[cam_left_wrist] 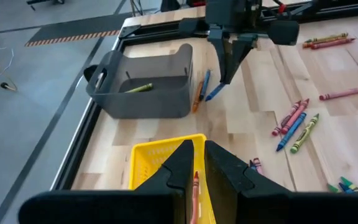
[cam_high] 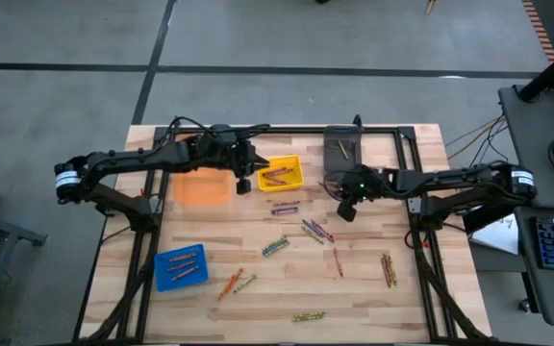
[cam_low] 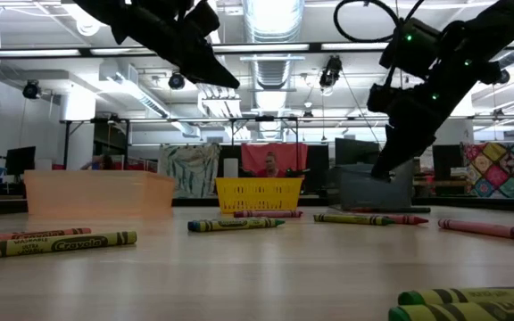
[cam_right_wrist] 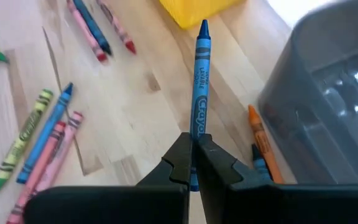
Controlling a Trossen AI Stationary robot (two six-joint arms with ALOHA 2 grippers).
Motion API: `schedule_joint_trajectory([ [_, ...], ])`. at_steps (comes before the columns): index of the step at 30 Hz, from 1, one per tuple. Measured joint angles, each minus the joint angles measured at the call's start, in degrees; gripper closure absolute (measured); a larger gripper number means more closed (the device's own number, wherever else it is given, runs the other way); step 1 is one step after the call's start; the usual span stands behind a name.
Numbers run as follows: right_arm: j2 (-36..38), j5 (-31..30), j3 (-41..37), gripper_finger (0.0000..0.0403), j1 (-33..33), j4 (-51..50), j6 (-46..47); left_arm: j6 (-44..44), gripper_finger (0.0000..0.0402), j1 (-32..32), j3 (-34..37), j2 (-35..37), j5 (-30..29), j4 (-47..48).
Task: Sort crayons
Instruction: Put the blue crayon into the orange bin
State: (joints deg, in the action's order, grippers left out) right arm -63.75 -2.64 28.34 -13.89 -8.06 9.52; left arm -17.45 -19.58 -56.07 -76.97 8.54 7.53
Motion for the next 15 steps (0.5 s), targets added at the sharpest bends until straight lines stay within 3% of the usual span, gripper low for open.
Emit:
schedule_joint_trajectory([
  [3,0.33,0.15,-0.02,0.0395,0.00,2.20,-0.72,0.42,0.0380,0.04,0.00,0.00,1.45,0.01],
  [9,-0.05,3.88,-0.02,0.0394,0.00,12.23,-2.35,1.68,0.0377,0.07,0.17,0.00,12.82,-2.16],
  [15,-0.09,6.65,-0.07,0.0394,0.13,24.54,-5.18,2.76,0.0345,0.03,1.10,0.00,13.69,-5.33],
])
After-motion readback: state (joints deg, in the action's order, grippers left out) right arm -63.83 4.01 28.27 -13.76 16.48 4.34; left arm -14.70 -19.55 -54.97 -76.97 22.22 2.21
